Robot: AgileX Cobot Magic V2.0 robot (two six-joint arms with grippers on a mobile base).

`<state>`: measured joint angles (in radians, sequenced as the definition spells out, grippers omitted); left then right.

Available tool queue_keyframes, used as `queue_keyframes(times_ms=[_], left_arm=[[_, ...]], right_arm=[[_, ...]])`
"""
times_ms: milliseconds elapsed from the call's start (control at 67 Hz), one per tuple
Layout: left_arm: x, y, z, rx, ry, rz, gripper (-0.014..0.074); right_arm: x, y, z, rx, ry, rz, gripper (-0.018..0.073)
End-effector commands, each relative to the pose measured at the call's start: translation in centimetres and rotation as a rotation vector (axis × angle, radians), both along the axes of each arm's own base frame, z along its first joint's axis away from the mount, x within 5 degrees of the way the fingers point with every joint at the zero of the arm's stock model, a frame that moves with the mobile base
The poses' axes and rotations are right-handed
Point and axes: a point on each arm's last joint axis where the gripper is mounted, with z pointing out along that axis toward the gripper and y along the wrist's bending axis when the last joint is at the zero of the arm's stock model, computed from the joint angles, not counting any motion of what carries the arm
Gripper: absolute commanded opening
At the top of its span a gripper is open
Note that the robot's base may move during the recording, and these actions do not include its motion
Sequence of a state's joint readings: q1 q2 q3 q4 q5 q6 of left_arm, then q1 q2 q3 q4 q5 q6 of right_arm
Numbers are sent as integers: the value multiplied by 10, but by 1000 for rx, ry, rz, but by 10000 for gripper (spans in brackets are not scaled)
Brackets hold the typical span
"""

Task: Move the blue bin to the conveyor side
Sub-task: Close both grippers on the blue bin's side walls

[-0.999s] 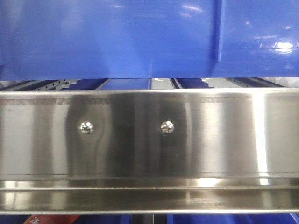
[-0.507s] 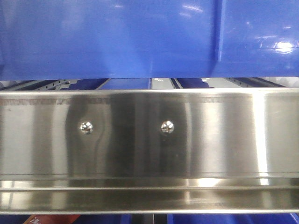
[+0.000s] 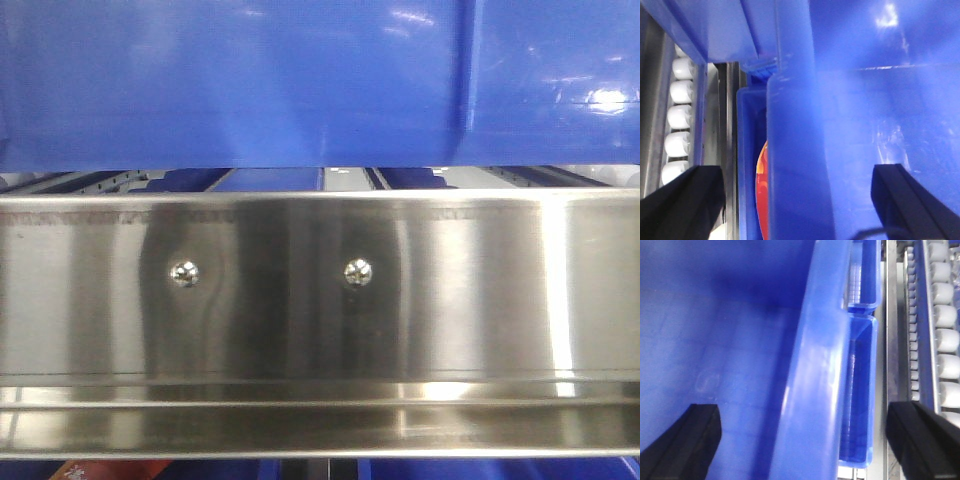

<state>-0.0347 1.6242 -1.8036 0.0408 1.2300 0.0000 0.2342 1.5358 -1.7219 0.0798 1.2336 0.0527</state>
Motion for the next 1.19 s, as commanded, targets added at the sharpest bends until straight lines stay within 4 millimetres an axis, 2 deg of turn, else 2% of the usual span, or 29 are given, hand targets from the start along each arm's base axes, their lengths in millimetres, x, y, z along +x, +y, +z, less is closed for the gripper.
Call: queue_keyframes(times_ms=[0, 224, 298, 373, 552, 567, 597, 641, 835, 925, 1178], left_arm=[[0, -2, 1, -8, -11, -6, 498], [0, -2, 1, -8, -11, -6, 496], [0, -2, 1, -8, -11, -6, 474], [0, -2, 1, -8, -11, -6, 393], [0, -1, 1, 2, -12, -3, -27], [0, -1, 1, 4, -12, -2, -50], [0, 0, 1, 8, -12, -1, -29], [0, 0, 1, 9, -12, -1, 8], [-2, 0, 4, 11, -19, 0, -9], [-8, 0, 10, 10, -37, 0, -9], [-50, -1, 51, 7, -168, -8, -9]], right_arm=[[2, 1, -1, 8, -4, 0, 550], [4, 1, -3, 6, 2, 0, 547], [4, 1, -3, 6, 2, 0, 496], [4, 1, -3, 6, 2, 0, 388], [4, 1, -3, 6, 2, 0, -7], [4, 1, -3, 6, 2, 0, -42], [4, 1, -3, 6, 2, 0, -99], [4, 1, -3, 6, 2, 0, -92], [3, 1, -3, 7, 0, 0, -78], [-3, 0, 4, 11, -20, 0, -78], [-42, -10, 41, 32, -144, -2, -78]])
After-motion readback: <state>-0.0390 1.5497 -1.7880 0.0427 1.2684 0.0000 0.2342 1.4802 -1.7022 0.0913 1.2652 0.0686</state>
